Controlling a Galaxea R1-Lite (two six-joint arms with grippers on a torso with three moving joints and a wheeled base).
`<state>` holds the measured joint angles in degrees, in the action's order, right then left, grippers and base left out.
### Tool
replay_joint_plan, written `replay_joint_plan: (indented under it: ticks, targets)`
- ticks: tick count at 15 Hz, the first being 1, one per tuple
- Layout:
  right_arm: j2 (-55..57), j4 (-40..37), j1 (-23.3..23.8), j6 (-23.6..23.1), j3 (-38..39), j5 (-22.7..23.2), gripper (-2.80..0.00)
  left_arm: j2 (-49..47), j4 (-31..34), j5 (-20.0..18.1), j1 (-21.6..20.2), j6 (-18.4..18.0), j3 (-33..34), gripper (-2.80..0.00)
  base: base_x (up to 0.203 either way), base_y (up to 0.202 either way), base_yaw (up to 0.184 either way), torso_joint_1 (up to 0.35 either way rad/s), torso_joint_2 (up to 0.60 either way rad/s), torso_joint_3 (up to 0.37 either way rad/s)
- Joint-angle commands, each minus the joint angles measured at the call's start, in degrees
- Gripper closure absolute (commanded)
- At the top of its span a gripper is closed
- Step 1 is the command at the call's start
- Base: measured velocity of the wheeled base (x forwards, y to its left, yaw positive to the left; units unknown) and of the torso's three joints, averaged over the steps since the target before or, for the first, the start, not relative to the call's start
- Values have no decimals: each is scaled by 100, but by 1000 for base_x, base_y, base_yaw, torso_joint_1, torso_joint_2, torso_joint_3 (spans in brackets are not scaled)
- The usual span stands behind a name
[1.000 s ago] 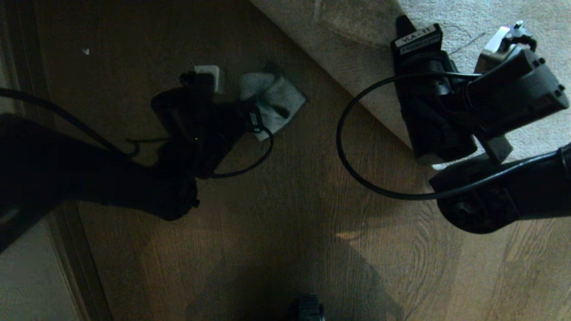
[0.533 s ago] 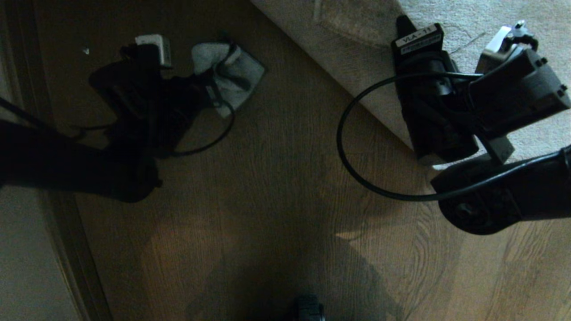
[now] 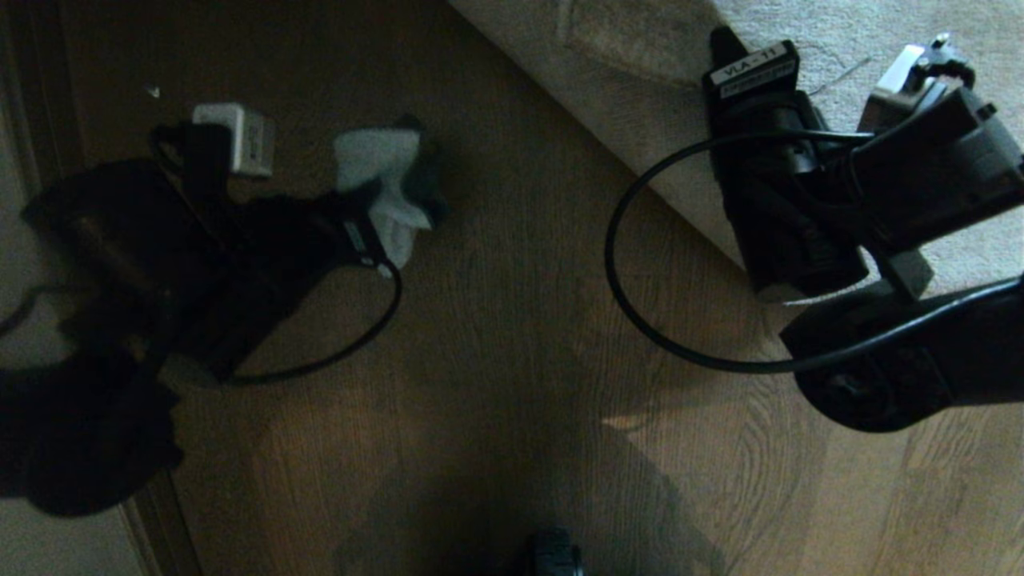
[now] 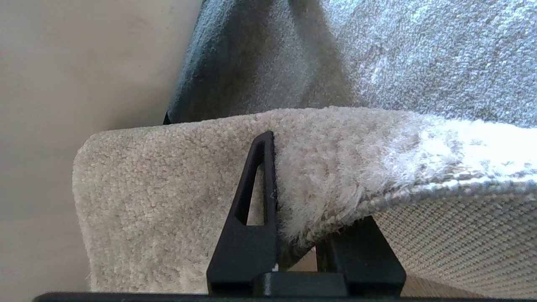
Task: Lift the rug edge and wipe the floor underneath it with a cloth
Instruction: Wipe the floor under the carpet with a rag
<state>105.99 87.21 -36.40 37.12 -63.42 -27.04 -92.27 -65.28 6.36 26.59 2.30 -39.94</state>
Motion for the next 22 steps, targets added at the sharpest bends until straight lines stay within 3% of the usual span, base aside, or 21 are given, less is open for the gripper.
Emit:
replay_joint_plan:
  ticks: [1, 3, 8, 12, 18, 22]
  targets:
    - [-69, 274, -8, 6, 26, -3, 0, 876, -29, -3, 790, 3, 1219, 0, 0, 0, 0, 0, 0, 0]
    - [-69, 274, -7, 6, 93, -3, 0, 1100, -22, -18, 1320, 0, 1891, 0, 0, 0, 0, 0, 0, 0]
    - [-107, 274, -7, -3, 93, -3, 0, 475, -27, -34, 1771, 14, 1867, 0, 0, 0, 0, 0, 0, 0]
    - [-140, 274, -7, -12, 134, -12, 0, -461, -40, -30, 2125, 16, 985, 0, 0, 0, 0, 0, 0, 0]
    - [-122, 274, 1, -3, 128, -12, 0, -1663, -49, 29, 2366, 24, -967, 0, 0, 0, 0, 0, 0, 0]
    - [-114, 274, 1, -3, 127, -12, 0, -1987, -64, 22, 1831, 45, -1317, 0, 0, 0, 0, 0, 0, 0]
